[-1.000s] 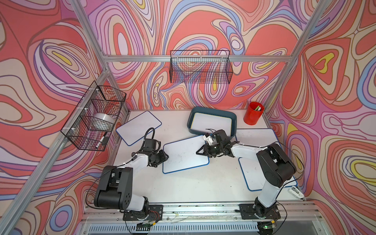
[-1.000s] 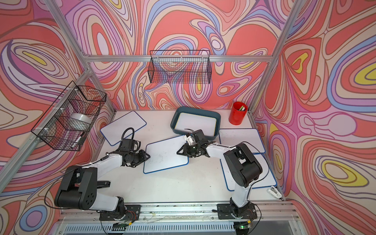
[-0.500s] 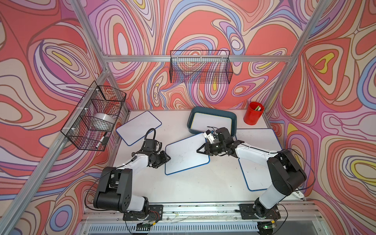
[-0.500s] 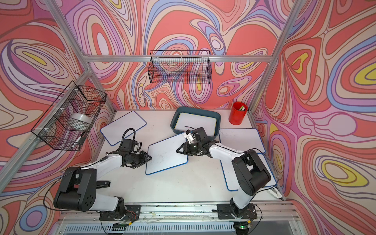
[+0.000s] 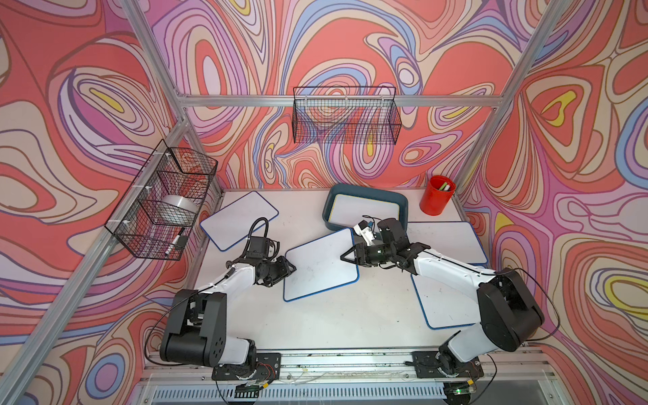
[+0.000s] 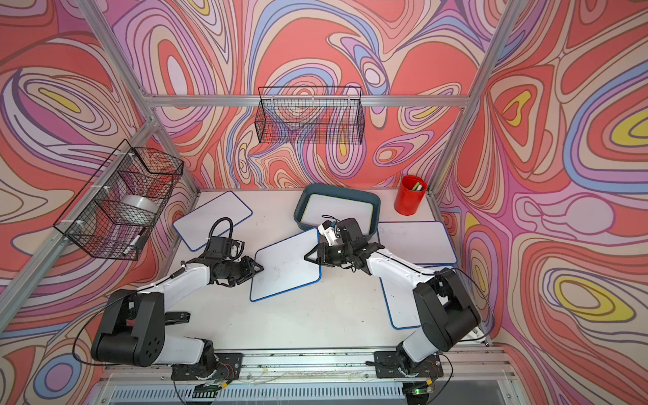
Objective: Put the whiteboard into the storage box
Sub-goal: Pick up the whiteboard at the center of the board.
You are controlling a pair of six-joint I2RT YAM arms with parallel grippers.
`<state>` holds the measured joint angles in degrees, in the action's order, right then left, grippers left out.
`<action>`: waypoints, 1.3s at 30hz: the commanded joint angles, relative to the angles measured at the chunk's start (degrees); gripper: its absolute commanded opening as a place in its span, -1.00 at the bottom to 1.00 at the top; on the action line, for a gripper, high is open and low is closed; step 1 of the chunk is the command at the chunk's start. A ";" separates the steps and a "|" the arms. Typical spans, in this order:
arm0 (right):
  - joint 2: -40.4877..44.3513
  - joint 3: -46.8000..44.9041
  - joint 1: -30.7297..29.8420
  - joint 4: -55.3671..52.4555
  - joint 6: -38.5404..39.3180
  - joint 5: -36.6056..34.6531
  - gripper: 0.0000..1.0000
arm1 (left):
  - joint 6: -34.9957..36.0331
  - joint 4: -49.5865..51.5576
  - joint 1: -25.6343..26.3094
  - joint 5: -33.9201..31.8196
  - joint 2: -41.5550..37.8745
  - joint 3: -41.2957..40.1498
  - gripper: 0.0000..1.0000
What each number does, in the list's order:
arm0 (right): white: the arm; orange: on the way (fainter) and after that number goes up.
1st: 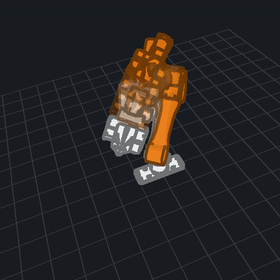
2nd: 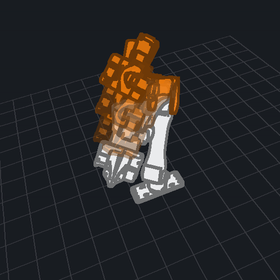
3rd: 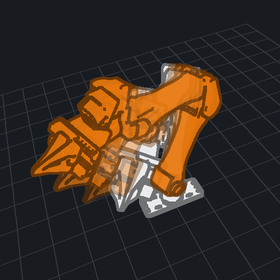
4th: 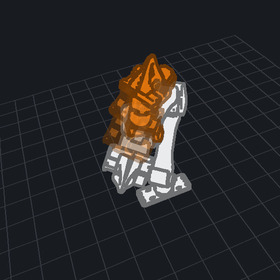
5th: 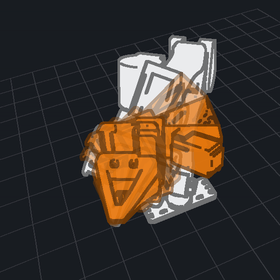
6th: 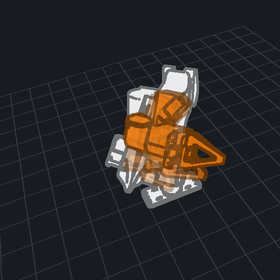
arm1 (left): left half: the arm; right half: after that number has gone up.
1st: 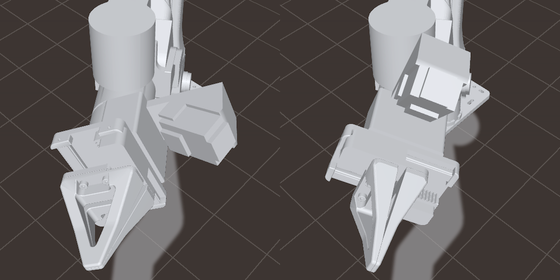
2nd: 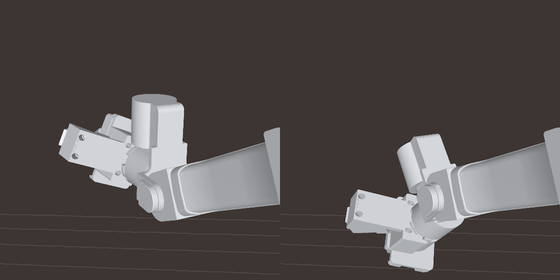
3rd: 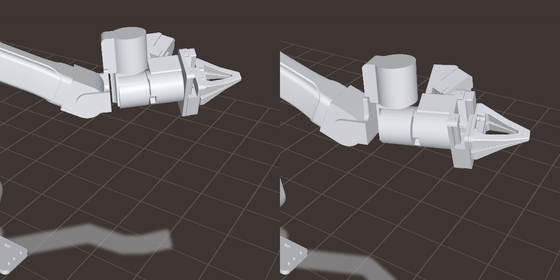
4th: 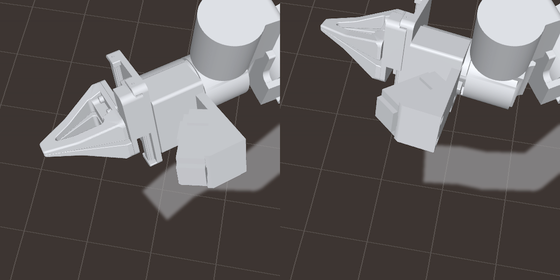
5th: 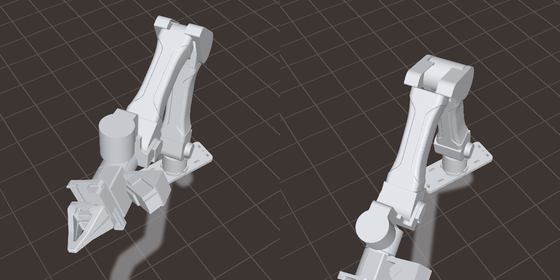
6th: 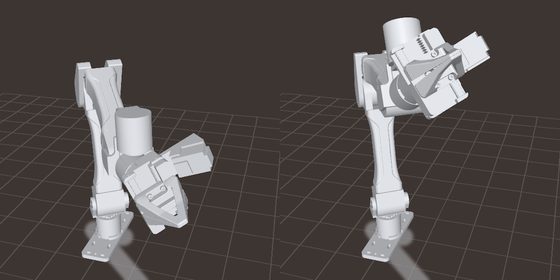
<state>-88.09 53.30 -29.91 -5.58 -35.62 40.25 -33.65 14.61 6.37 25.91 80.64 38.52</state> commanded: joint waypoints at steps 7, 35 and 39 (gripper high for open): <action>1.42 -1.29 0.65 1.41 0.76 0.45 -0.52 | -0.15 1.91 -0.13 -0.18 -2.18 1.03 -0.12; 5.48 0.28 12.66 6.65 -2.83 7.74 -1.00 | -1.17 0.94 -2.77 -4.16 -7.54 3.44 -0.12; 5.30 2.25 13.68 7.41 -3.09 8.84 -1.00 | -1.12 1.28 -2.77 -3.89 -7.72 4.06 -0.12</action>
<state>-84.79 52.42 -16.80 -3.88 -38.28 44.88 -34.35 15.68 4.01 22.68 74.22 40.95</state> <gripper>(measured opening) 0.077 0.439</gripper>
